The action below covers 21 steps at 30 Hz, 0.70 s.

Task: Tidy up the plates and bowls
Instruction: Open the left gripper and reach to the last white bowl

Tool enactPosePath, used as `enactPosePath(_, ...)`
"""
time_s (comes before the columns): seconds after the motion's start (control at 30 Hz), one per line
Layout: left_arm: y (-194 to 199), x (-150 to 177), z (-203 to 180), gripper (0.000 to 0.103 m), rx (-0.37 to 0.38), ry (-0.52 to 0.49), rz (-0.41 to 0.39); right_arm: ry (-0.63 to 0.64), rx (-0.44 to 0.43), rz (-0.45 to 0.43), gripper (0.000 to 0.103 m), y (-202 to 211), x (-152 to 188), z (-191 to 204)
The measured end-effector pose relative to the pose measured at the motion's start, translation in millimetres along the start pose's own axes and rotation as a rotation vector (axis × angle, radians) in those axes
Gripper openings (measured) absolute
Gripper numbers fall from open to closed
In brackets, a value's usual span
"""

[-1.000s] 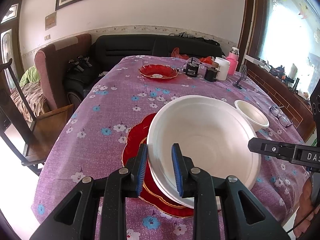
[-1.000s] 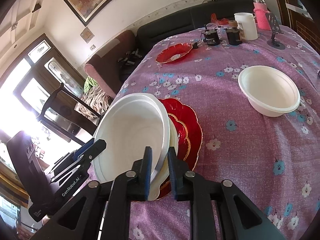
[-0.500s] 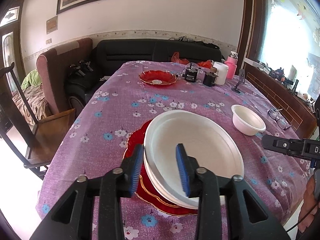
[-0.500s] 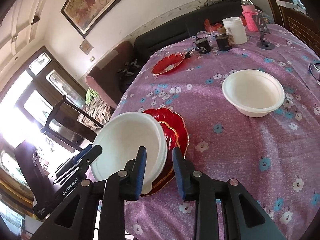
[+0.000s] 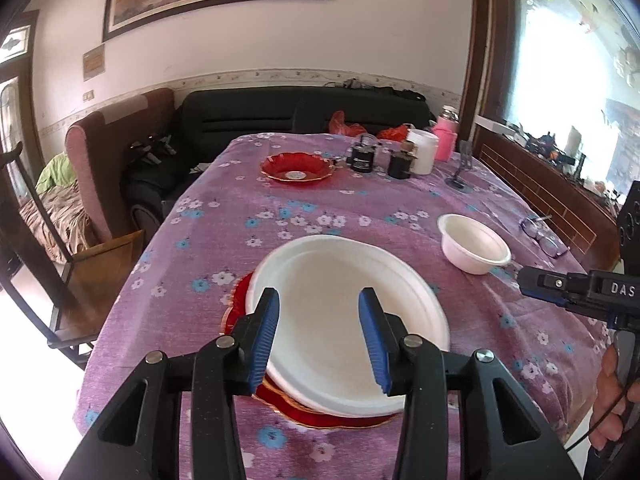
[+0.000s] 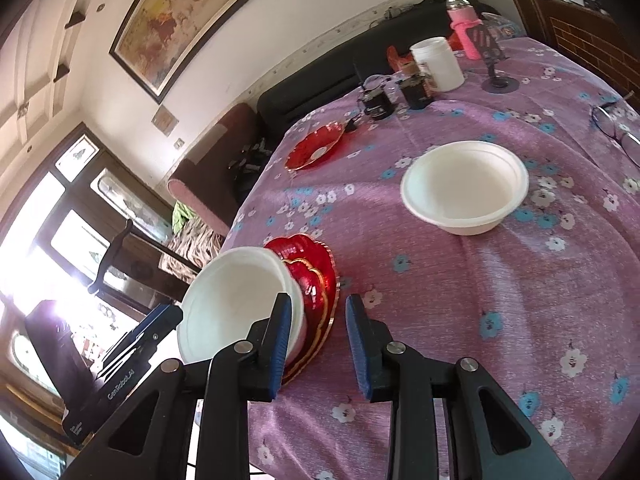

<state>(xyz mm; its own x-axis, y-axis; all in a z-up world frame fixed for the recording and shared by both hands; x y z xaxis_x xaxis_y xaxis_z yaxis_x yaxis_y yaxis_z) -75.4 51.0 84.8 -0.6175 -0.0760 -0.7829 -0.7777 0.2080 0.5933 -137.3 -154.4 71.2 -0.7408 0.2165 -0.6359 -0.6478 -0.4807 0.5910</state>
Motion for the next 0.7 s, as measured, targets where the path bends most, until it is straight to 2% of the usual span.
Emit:
enactPosePath(0.33, -12.2, 13.9, -69.5, 0.041, 0.081, -0.096, 0.077, -0.098, 0.011, -0.036, 0.031, 23.3, 7.7, -51.2)
enactPosePath(0.53, -34.6, 26.4, -121.6, 0.042, 0.160, -0.137, 0.177, -0.174, 0.039, -0.066, 0.031, 39.7, 11.3, -91.3)
enactPosePath(0.7, -60.8, 28.4, -156.6, 0.044, 0.212, -0.120, 0.273, -0.212, 0.063, -0.084, 0.031, 50.2, 8.6, -115.1)
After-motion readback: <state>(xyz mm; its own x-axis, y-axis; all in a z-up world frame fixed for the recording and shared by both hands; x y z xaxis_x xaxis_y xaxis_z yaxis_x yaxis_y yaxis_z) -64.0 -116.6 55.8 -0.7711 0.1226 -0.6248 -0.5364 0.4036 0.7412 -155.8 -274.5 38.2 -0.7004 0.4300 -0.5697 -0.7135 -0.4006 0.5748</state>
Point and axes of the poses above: each gripper's, at about its wrist camera, not at the fingertips, and y roughly against the way its jaws point, z to its left, x to its underside, the point moved 4 cm from there along -y, roughly the way its jaws point, and after that the axes turned 10 degrees about y, right-handed, at the moved point
